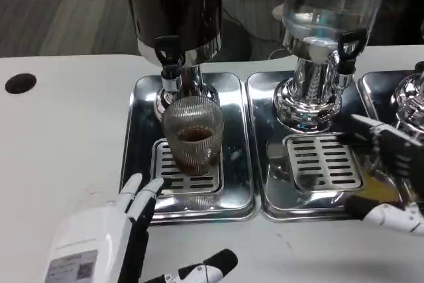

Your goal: Grasp the cup under the faucet to collect the drink, then remove the cup.

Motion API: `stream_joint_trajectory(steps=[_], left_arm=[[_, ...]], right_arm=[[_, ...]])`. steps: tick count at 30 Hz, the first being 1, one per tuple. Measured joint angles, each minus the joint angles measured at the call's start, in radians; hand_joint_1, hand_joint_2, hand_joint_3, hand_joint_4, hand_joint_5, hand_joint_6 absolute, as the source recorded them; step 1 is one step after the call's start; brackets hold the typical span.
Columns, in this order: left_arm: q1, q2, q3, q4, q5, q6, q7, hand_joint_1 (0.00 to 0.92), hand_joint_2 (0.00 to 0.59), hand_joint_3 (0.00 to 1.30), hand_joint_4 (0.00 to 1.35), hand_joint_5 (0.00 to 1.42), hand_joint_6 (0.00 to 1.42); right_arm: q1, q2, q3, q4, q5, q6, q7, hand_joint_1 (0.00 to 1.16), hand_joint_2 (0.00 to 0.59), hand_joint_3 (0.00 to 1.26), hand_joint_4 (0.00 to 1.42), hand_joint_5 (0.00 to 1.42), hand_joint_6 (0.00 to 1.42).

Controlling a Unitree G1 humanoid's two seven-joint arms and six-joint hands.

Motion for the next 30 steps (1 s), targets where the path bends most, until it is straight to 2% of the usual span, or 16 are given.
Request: stream_joint_trajectory(steps=[4, 9, 14, 19, 30], left_arm=[[0.03, -0.001, -0.01, 0.008, 0.021, -0.003, 0.016, 0.0, 0.047, 0.18, 0.06, 0.21, 0.52], [0.044, -0.008, -0.037, 0.016, 0.028, -0.003, 0.024, 0.0, 0.048, 0.18, 0.05, 0.21, 0.52], [0.048, -0.009, -0.038, 0.015, 0.029, -0.004, 0.024, 0.0, 0.048, 0.18, 0.05, 0.21, 0.52], [0.064, -0.002, -0.033, -0.007, 0.028, -0.013, 0.024, 0.0, 0.054, 0.18, 0.05, 0.21, 0.52], [0.069, 0.0, -0.042, -0.018, 0.061, -0.021, 0.013, 0.0, 0.059, 0.18, 0.05, 0.21, 0.52]], right_arm=[[0.012, 0.029, 0.032, -0.048, -0.026, 0.04, -0.012, 0.55, 0.092, 0.06, 0.0, 0.09, 0.11], [0.008, 0.068, 0.061, -0.062, -0.052, 0.086, -0.049, 0.54, 0.091, 0.05, 0.0, 0.07, 0.08], [-0.006, 0.103, 0.097, -0.082, -0.097, 0.12, -0.088, 0.52, 0.071, 0.08, 0.0, 0.08, 0.06], [-0.031, 0.105, 0.128, -0.083, -0.129, 0.124, -0.089, 0.5, 0.068, 0.1, 0.01, 0.08, 0.06], [-0.056, 0.103, 0.157, -0.084, -0.156, 0.13, -0.089, 0.49, 0.036, 0.06, 0.0, 0.06, 0.05]])
